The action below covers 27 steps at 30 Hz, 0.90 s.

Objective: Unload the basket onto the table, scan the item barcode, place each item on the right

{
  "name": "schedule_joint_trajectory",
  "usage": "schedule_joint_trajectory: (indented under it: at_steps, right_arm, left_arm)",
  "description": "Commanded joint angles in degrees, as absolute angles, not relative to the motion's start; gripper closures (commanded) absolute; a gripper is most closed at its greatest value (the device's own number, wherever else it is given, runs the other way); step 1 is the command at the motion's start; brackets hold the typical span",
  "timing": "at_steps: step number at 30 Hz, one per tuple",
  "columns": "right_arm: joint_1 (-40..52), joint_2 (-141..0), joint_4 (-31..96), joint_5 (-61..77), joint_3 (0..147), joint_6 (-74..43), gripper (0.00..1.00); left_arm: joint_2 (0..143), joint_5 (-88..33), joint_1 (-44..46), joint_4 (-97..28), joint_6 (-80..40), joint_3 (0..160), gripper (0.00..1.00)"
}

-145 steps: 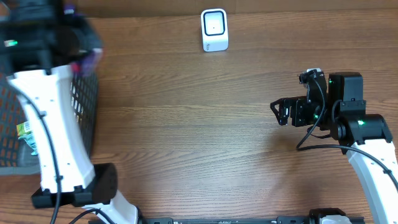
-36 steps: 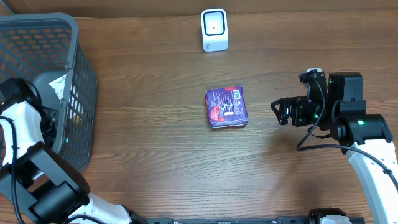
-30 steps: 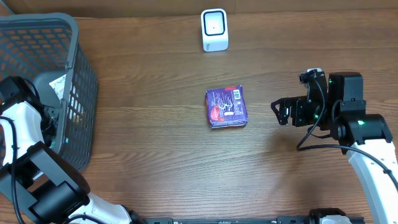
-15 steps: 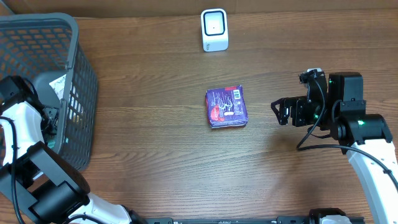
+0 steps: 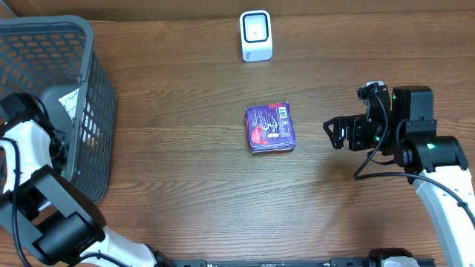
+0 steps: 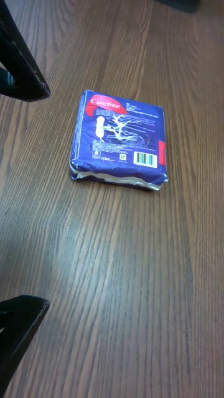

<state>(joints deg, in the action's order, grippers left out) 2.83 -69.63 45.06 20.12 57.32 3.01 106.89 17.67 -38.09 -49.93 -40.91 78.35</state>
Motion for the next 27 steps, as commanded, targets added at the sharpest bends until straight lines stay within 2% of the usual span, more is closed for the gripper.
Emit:
schedule_joint_trajectory:
  at_steps: [1,15,16,18,19,24,26,27]
  right_arm:
    - [2.9,-69.5,44.9,20.0,58.6,3.0,0.00]
    - [2.9,-69.5,44.9,20.0,58.6,3.0,0.00]
    - [2.9,-69.5,44.9,20.0,58.6,3.0,0.00]
    - [2.9,-69.5,44.9,20.0,58.6,3.0,0.00]
    - [2.9,-69.5,44.9,20.0,58.6,3.0,0.00]
    - [2.9,-69.5,44.9,20.0,58.6,3.0,0.00]
    - [2.9,-69.5,44.9,20.0,58.6,3.0,0.00]
    - [2.9,-69.5,44.9,20.0,58.6,3.0,0.00]
  left_arm:
    - [109.9,18.4,-38.3,-51.8,-43.0,78.0,0.58]
    - [116.9,18.0,-38.2,-54.4,-43.3,78.0,0.61]
    - [116.9,17.9,-38.2,-54.3,-43.3,78.0,0.66]
    - [116.9,17.0,-38.2,-54.2,-42.9,78.3,0.90]
    - [116.9,15.7,-38.2,-54.2,-42.0,78.7,0.96]
    - [116.9,7.7,-38.2,-56.8,-37.2,85.8,0.95]
    - [116.9,6.3,-38.2,-59.8,-37.2,90.5,0.86]
    - [116.9,6.3,-38.2,-61.3,-37.2,93.0,0.77]
